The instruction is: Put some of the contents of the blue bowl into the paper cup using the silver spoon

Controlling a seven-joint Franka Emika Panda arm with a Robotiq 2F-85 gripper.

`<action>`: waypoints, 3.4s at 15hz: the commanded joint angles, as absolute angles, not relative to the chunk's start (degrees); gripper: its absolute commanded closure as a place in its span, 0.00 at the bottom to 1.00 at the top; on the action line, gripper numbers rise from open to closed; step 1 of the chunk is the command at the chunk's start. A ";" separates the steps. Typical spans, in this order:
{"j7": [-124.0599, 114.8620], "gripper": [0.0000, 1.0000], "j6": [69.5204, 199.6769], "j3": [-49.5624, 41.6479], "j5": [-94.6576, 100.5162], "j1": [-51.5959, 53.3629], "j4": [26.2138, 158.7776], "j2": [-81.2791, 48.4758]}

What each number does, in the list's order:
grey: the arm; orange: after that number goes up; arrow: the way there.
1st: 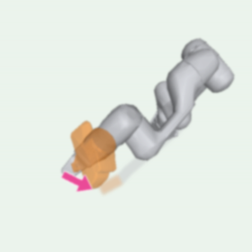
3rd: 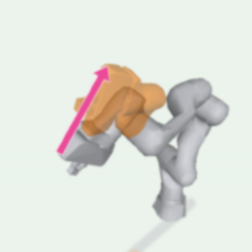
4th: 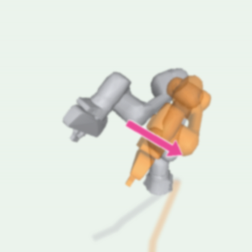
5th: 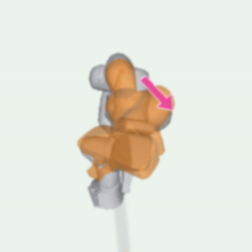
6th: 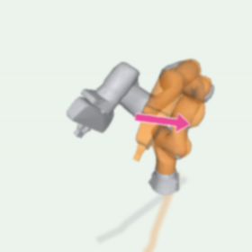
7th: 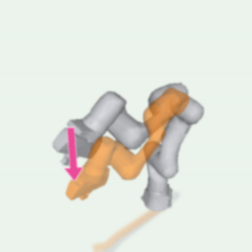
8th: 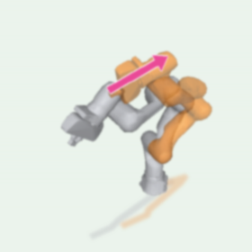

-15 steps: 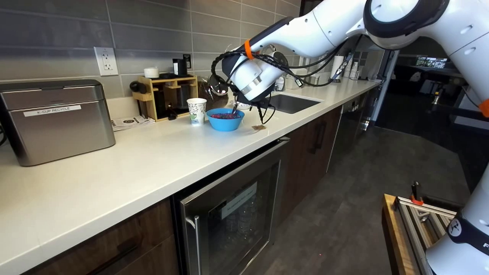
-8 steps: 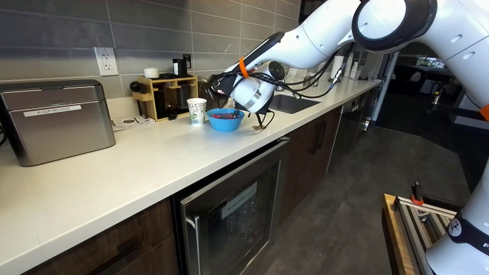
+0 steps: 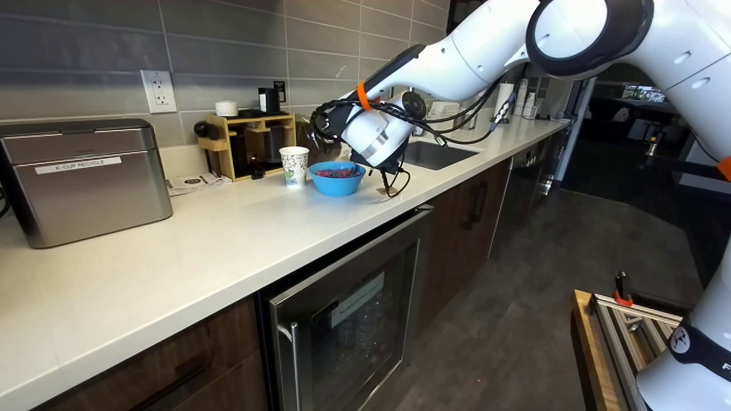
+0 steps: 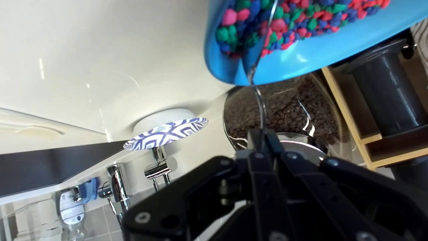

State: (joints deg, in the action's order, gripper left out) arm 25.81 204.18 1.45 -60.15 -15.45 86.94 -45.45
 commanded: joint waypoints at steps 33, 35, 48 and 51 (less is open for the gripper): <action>20.32 1.00 176.11 13.39 -65.62 -31.33 81.14 -45.25; 21.14 1.00 174.65 15.06 -65.86 -33.10 81.02 -45.49; 29.31 1.00 163.53 26.76 -72.67 -45.62 80.89 -45.98; 32.43 1.00 161.68 29.74 -75.55 -48.27 81.22 -45.27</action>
State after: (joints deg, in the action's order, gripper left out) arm 28.14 164.32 26.26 -71.73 -45.31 82.22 -44.90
